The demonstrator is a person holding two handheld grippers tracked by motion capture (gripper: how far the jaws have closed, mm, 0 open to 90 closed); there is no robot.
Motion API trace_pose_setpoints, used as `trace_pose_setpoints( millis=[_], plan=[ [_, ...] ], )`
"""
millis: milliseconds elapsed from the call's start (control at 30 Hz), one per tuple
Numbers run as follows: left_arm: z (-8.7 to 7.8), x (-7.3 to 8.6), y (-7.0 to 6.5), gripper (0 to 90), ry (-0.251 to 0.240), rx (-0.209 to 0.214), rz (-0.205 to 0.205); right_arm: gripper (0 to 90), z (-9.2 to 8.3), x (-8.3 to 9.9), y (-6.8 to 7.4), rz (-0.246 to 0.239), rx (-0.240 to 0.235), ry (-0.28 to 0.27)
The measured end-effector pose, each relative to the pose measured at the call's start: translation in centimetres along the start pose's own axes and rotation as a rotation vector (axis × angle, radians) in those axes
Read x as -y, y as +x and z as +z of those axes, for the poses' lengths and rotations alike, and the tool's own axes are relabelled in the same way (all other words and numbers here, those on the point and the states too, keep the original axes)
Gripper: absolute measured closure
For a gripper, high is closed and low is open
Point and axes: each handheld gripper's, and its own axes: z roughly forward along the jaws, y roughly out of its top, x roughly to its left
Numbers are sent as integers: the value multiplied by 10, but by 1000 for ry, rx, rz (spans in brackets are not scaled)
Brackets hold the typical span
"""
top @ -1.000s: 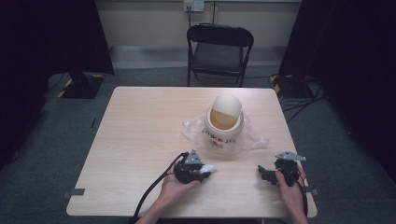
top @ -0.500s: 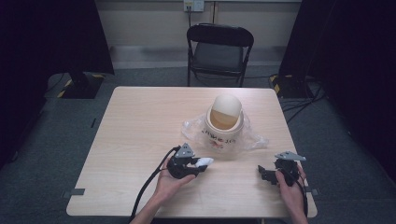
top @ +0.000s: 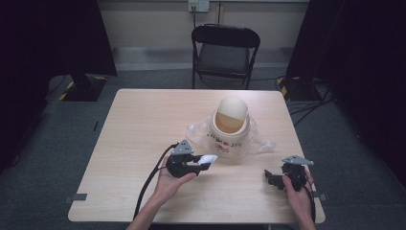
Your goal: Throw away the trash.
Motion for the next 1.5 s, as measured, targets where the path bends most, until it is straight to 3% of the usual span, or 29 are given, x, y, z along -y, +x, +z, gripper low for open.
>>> trace_pose_setpoints(
  millis=[133, 733, 1233, 1500],
  plan=[
    [-1, -10, -2, 608, 16, -24, 48, 85, 0, 0, 0, 0, 0, 0],
    [-2, -63, 2, 607, -34, -42, 91, 86, 0, 0, 0, 0, 0, 0],
    [4, -98, 16, 605, -50, -52, 87, 86, 0, 0, 0, 0, 0, 0],
    [15, -113, 20, 598, -6, -53, 95, 86, 0, 0, 0, 0, 0, 0]
  ],
)
